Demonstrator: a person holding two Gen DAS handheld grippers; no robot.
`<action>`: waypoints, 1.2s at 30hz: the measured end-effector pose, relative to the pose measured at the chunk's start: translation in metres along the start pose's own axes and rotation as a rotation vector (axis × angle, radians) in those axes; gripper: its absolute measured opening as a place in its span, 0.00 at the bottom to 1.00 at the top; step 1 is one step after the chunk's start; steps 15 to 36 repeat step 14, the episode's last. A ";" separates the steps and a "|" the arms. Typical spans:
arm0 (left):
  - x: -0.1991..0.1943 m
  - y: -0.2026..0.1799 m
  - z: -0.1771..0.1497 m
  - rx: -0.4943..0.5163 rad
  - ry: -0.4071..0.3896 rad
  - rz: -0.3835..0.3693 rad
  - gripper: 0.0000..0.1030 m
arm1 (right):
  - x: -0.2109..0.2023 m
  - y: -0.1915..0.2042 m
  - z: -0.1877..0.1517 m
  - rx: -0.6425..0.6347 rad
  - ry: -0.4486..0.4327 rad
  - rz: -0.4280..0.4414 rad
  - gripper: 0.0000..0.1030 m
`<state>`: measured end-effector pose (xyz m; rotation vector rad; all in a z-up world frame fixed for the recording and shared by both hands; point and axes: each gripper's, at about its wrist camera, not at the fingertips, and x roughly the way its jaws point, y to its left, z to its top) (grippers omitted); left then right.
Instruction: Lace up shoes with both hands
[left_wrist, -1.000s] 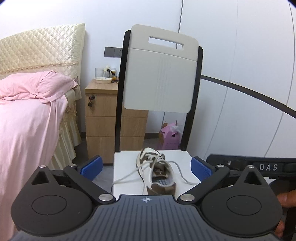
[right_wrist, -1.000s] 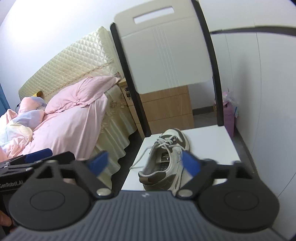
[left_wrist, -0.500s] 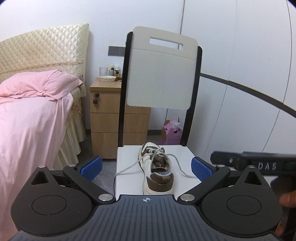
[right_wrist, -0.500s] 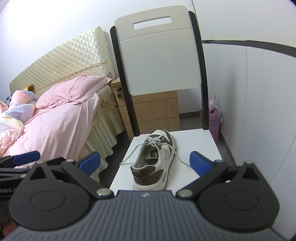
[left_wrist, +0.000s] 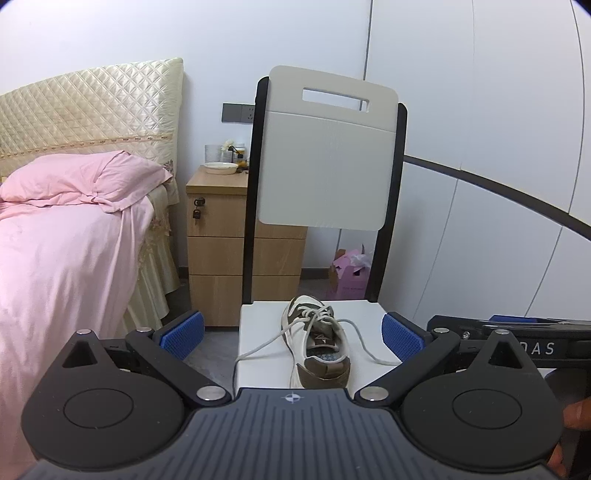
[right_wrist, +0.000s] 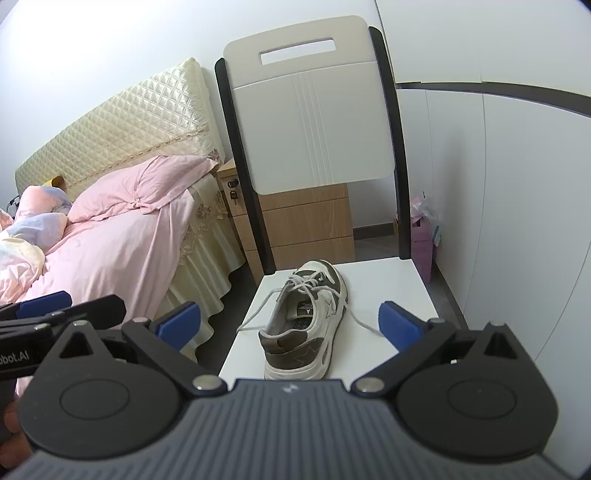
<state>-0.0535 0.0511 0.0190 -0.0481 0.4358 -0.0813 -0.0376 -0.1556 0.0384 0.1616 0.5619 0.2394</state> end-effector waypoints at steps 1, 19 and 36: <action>-0.001 -0.001 0.000 0.003 -0.001 0.002 1.00 | 0.000 0.000 0.000 0.001 0.001 -0.002 1.00; -0.004 -0.002 0.002 -0.008 -0.010 -0.007 1.00 | -0.003 -0.002 0.000 -0.002 0.002 -0.020 1.00; -0.004 -0.002 0.002 -0.008 -0.010 -0.007 1.00 | -0.003 -0.002 0.000 -0.002 0.002 -0.020 1.00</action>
